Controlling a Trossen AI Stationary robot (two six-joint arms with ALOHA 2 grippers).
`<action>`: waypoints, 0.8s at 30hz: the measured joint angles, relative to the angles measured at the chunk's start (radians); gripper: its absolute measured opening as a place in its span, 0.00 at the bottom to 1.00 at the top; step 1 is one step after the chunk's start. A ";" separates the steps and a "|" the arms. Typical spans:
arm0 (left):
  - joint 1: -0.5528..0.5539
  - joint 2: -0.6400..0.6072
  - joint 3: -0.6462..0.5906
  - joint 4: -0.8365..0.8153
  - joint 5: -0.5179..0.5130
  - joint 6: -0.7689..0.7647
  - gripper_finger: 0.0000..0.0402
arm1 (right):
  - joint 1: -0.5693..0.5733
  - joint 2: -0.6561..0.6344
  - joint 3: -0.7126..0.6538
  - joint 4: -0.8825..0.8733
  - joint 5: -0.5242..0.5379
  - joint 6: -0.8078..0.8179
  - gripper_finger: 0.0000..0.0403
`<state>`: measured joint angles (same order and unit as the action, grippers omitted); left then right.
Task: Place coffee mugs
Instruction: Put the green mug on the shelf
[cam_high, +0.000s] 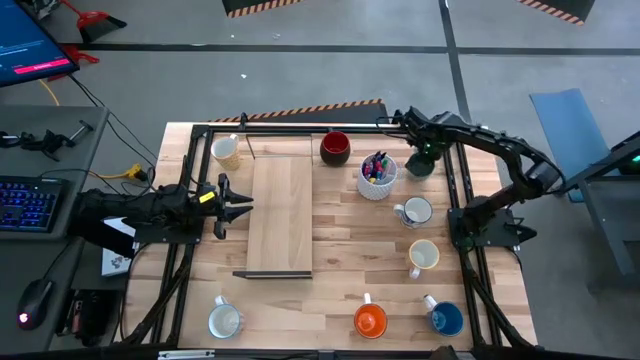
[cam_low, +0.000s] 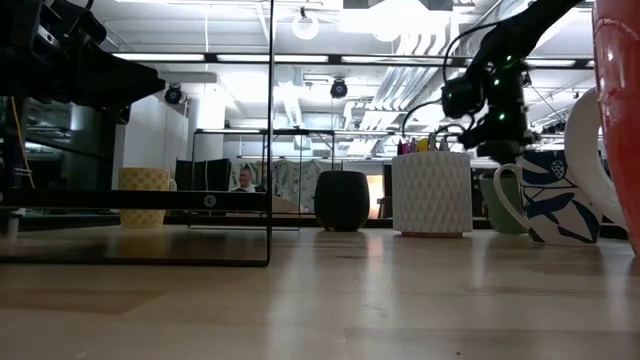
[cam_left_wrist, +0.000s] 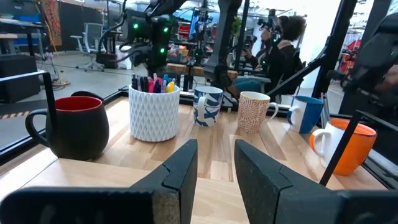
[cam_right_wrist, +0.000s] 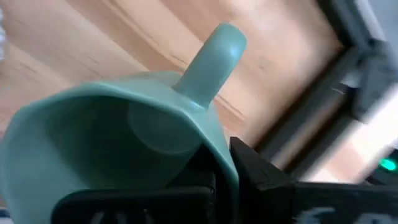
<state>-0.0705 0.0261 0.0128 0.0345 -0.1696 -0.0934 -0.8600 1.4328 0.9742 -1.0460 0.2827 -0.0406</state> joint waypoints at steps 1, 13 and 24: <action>0.000 0.000 0.000 0.000 0.000 0.000 0.24 | -0.001 -0.024 0.011 -0.021 0.020 0.006 0.00; 0.000 0.000 0.000 0.000 0.000 0.000 0.24 | 0.011 -0.341 0.203 -0.050 0.011 0.063 0.00; 0.000 0.000 0.000 0.000 0.000 0.000 0.24 | 0.145 -0.448 0.274 0.179 -0.246 0.098 0.00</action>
<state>-0.0705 0.0258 0.0128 0.0345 -0.1699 -0.0929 -0.7153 0.9844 1.2484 -0.8667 0.0364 0.0574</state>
